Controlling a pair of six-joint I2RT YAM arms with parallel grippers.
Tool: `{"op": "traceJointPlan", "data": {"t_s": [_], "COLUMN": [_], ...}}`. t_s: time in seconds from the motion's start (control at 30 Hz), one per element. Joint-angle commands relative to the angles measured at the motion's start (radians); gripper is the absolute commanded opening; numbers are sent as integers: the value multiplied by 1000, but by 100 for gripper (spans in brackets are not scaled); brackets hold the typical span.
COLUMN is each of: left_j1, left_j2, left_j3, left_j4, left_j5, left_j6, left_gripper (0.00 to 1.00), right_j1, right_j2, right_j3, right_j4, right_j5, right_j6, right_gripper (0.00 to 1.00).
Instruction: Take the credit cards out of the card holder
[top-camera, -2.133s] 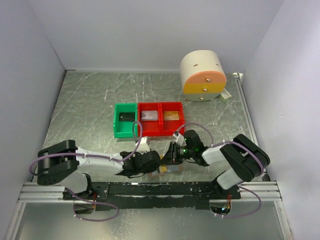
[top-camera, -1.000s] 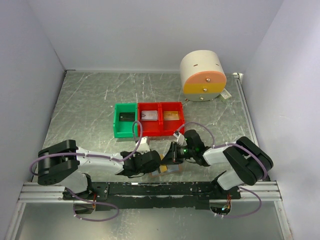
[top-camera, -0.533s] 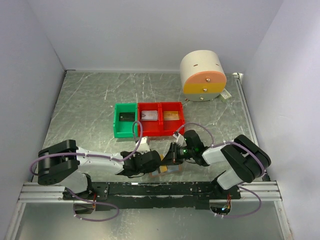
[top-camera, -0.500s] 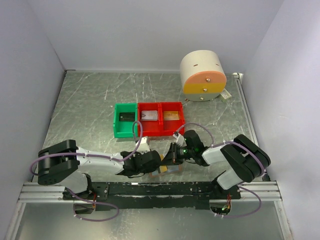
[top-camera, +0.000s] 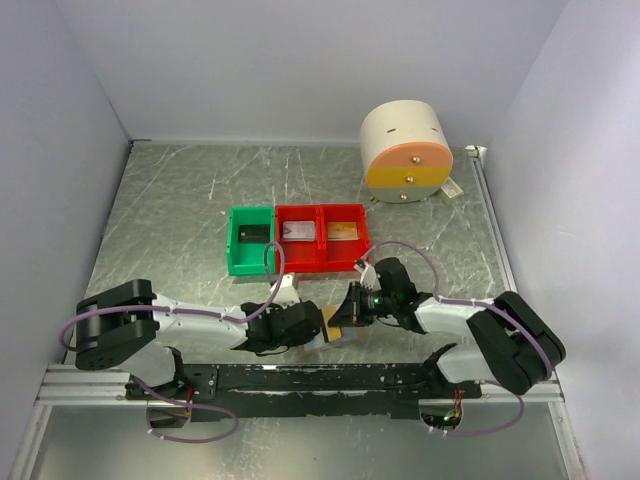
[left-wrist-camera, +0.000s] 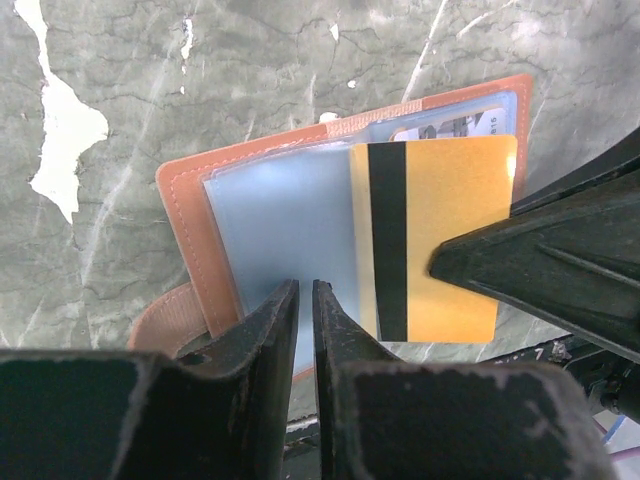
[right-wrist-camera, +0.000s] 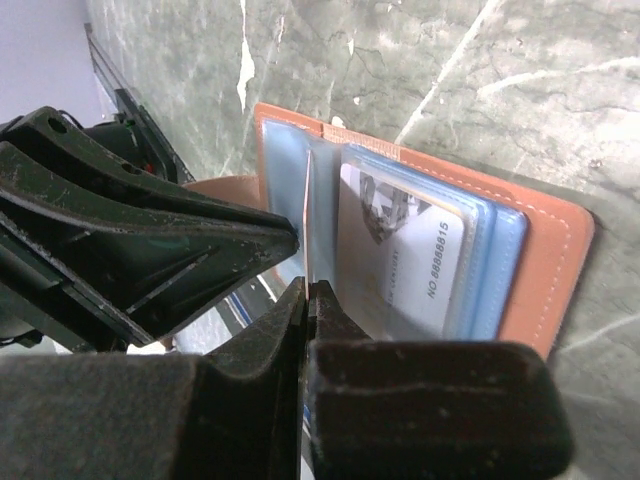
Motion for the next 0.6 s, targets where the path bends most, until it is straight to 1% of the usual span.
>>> {"op": "traceJointPlan", "data": {"t_s": [0.0,0.1,0.27,0.37,0.47,0.57], "left_j1": [4,4,-2,-7,-10,-13], "left_j2": [-4,-14,-41,-55,-73,-100], "left_j3": [-12,-17,-19,4,29,38], "left_j4": [-83,-91,-109,-147,-184,-191], "left_j5": [-16,-17,-27,-35,-30,-31], "left_j6": [-5,-9,-11,19,49,65], "left_gripper": [24,24,25,31,34,37], "right_j1": [-15,-15,-15,-15,-15,-8], "right_j2": [-60,-98,-213,-263,-259,-214], "right_j3": [18,14,43,81,105,94], "right_j4": [-122,-157,-255,-309,-343,-306], "right_j5": [22,27,88,97,102,83], "right_j6": [-68,-71,-113,-149,-160,-136], "right_gripper": [0,0,0,0,0,0]}}
